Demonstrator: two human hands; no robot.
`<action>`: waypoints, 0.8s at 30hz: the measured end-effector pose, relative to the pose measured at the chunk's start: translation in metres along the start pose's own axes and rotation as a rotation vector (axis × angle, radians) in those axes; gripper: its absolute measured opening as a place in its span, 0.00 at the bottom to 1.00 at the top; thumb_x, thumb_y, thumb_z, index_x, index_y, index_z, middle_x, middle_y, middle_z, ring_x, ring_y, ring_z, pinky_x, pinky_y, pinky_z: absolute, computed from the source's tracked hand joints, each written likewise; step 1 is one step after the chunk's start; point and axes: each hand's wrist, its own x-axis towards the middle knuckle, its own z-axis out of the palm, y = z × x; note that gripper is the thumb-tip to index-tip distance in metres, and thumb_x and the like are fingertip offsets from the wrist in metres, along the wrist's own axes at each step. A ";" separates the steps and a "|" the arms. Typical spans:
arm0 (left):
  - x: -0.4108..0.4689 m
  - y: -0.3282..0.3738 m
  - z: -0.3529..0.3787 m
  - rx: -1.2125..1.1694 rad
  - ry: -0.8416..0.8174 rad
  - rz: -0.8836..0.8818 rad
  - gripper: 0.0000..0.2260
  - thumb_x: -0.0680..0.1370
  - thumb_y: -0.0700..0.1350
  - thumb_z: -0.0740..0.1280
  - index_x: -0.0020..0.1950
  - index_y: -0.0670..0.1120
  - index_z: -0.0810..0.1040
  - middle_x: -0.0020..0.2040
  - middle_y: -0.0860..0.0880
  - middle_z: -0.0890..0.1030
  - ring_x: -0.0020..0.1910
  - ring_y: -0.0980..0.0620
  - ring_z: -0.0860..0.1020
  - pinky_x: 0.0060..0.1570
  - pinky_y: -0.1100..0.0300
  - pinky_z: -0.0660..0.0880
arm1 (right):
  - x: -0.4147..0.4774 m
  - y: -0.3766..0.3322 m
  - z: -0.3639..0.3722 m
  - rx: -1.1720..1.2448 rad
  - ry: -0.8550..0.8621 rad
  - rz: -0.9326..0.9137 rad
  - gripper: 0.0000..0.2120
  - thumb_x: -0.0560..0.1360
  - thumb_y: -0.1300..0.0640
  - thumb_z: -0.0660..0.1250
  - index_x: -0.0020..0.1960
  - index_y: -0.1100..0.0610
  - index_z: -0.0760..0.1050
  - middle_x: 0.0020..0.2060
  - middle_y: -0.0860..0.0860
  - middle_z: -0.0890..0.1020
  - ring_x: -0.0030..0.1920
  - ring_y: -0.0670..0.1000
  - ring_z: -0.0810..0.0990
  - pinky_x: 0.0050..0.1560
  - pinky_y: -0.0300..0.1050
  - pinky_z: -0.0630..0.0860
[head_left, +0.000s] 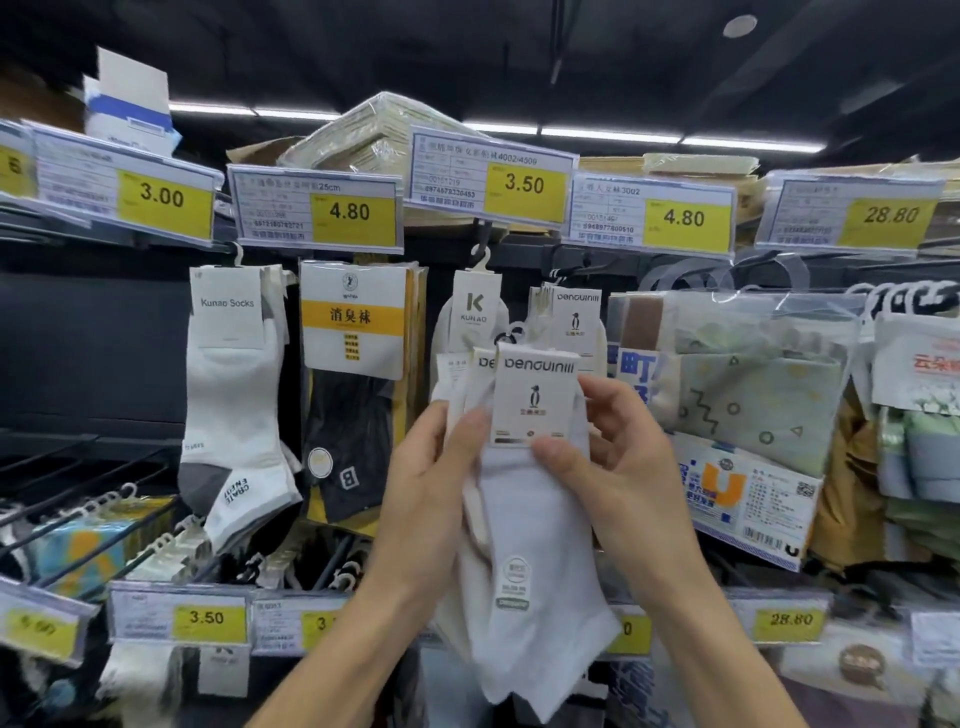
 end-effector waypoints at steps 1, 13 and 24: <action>0.000 0.000 0.000 0.000 0.012 0.013 0.11 0.78 0.50 0.67 0.58 0.48 0.81 0.54 0.45 0.86 0.52 0.46 0.85 0.45 0.59 0.82 | 0.000 0.000 -0.001 0.011 0.003 -0.010 0.20 0.71 0.61 0.74 0.55 0.39 0.77 0.54 0.45 0.85 0.53 0.46 0.84 0.46 0.36 0.80; -0.003 -0.003 0.003 0.018 0.089 0.086 0.09 0.76 0.54 0.69 0.47 0.49 0.81 0.48 0.43 0.86 0.46 0.44 0.86 0.39 0.57 0.81 | -0.010 -0.004 -0.003 0.040 -0.055 -0.020 0.13 0.76 0.60 0.70 0.57 0.46 0.80 0.53 0.47 0.86 0.53 0.48 0.85 0.47 0.37 0.80; -0.003 -0.005 -0.005 0.020 0.150 0.100 0.08 0.77 0.53 0.70 0.52 0.52 0.82 0.52 0.47 0.86 0.51 0.47 0.85 0.44 0.54 0.81 | 0.008 -0.001 -0.018 0.085 0.111 0.041 0.09 0.78 0.56 0.66 0.56 0.47 0.78 0.52 0.48 0.85 0.52 0.49 0.85 0.47 0.41 0.82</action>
